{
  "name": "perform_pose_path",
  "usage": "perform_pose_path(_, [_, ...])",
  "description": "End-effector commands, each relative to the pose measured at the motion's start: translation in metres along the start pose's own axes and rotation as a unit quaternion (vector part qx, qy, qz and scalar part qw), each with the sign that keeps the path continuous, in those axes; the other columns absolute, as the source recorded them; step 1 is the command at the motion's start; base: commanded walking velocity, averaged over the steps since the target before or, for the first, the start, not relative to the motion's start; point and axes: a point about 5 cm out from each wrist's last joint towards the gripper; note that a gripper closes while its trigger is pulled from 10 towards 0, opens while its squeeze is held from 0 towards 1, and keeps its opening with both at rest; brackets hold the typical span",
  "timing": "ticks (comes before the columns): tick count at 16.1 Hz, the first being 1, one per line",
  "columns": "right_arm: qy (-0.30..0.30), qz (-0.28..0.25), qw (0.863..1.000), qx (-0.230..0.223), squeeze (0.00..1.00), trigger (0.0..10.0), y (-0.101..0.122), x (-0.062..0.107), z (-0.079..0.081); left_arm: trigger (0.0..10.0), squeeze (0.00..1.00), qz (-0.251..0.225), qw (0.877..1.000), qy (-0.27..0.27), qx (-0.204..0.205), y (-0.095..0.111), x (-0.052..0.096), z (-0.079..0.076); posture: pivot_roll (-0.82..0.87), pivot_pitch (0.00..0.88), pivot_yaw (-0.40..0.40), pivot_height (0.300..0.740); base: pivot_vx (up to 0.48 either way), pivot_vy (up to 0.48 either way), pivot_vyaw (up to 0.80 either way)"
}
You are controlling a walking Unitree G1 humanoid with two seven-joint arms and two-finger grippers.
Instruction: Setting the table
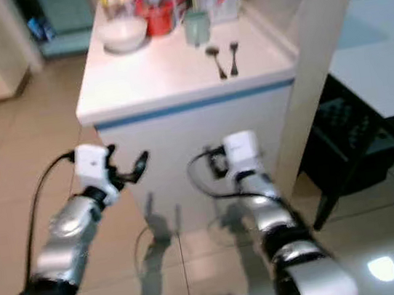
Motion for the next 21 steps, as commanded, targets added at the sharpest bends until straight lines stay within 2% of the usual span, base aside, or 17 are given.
perform_pose_path(1, [-0.012, -0.006, 1.0, 0.01, 0.0, 10.0, 0.002, 0.0, -0.013, 10.0, 0.0, -0.005, 1.0, -0.015, -0.009, 0.005, -0.005, -0.008, -0.02, 0.037, 0.079, 0.74, 0.304, 0.371, 0.0])
perform_pose_path(7, [-0.004, -0.008, 1.0, 0.01, 0.0, 10.0, 0.002, 0.001, -0.014, 10.0, 0.0, -0.006, 1.0, -0.007, -0.019, 0.005, -0.006, -0.007, -0.02, 0.041, 0.076, 0.74, 0.456, 0.045, -0.66])
perform_pose_path(9, [-0.004, -0.016, 1.0, 0.022, 0.0, 10.0, 0.004, 0.001, -0.014, 10.0, 0.0, -0.004, 0.999, 0.011, -0.032, 0.004, -0.005, -0.005, -0.02, 0.043, 0.074, 0.74, 0.0, 0.0, 0.0])
perform_pose_path(11, [-0.011, -0.036, 0.998, 0.043, 0.0, 10.0, 0.009, 0.001, -0.014, 10.0, 0.0, -0.007, 1.0, 0.013, -0.028, 0.005, -0.005, -0.004, -0.02, 0.044, 0.07, 0.74, 0.0, 0.0, 0.0])
perform_pose_path(14, [-0.02, -0.103, 0.992, 0.072, 0.0, 10.0, 0.03, 0.002, -0.018, 10.0, 0.0, -0.012, 0.999, 0.02, -0.023, 0.004, -0.002, -0.002, -0.02, 0.034, 0.061, 0.74, 0.0, 0.0, 0.0])
perform_pose_path(15, [-0.02, -0.108, 0.991, 0.074, 0.0, 10.0, 0.032, 0.002, -0.019, 10.0, 0.0, -0.012, 0.999, 0.021, -0.023, 0.004, -0.002, -0.002, -0.02, 0.034, 0.061, 0.74, 0.0, 0.0, 0.0])
perform_pose_path(17, [-0.036, -0.149, 0.985, 0.074, 0.0, 10.0, 0.05, 0.003, -0.031, 10.0, 0.0, -0.018, 0.999, 0.03, -0.029, 0.008, -0.004, 0.002, -0.02, 0.021, 0.058, 0.74, 0.0, 0.0, 0.0])
perform_pose_path(21, [-0.07, -0.18, 0.979, 0.071, 0.0, 10.0, 0.068, -0.001, -0.039, 10.0, 0.0, -0.023, 0.998, 0.038, -0.035, 0.012, -0.008, 0.006, -0.02, 0.005, 0.06, 0.74, 0.0, 0.0, 0.0])
Point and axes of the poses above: a point about 5 cm out from each wrist's last joint towards the gripper, its own x axis pointing back from the gripper into the wrist, its own y axis along the axis of the wrist's last joint, z = x × y, and after that the axes turned 5 degrees about x, right-handed
